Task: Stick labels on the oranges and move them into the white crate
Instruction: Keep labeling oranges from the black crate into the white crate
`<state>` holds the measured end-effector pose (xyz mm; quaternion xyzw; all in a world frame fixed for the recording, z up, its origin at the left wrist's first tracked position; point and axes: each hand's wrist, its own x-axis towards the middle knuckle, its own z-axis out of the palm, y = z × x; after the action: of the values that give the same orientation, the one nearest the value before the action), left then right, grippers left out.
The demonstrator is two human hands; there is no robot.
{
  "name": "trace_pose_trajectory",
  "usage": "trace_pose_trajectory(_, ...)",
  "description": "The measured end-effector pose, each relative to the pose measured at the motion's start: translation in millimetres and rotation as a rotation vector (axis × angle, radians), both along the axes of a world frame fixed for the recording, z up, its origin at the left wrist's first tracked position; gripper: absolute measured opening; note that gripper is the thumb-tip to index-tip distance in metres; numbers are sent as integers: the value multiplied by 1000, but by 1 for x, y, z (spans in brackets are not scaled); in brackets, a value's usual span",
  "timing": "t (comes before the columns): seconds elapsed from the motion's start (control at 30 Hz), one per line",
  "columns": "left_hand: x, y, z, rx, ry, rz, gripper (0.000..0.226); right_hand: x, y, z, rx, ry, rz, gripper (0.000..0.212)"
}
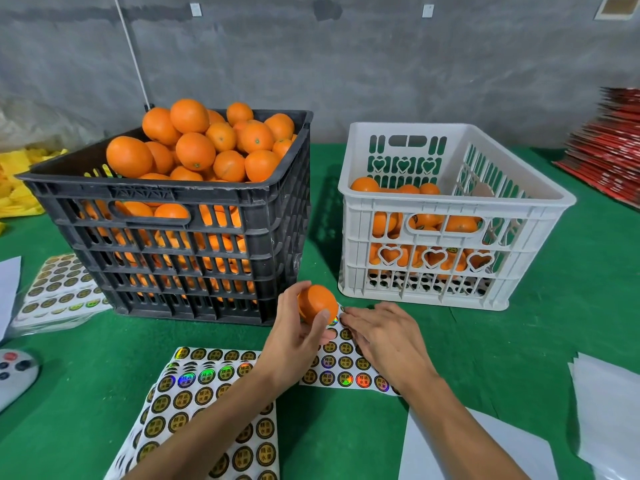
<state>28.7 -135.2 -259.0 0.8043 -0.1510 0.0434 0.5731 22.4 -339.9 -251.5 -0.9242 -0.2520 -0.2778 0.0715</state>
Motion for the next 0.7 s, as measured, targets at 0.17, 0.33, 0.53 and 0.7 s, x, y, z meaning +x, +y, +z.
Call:
trace_pose_trajectory(0.17, 0, 1, 0, 7, 13, 8, 49, 4, -1, -3, 164, 121, 3, 22)
trace_pose_trajectory(0.33, -1, -2, 3, 0, 7, -10, 46, 9, -8, -2, 932, 483, -71, 13)
trace_pose_trajectory(0.53, -2, -1, 5, -24, 25, -21, 49, 7, -8, 15, 1315, 568, -2, 20)
trace_pose_trajectory(0.7, -5, -2, 7, -30, -5, -61, 50, 2, 11, 23, 1279, 722, 86, 30)
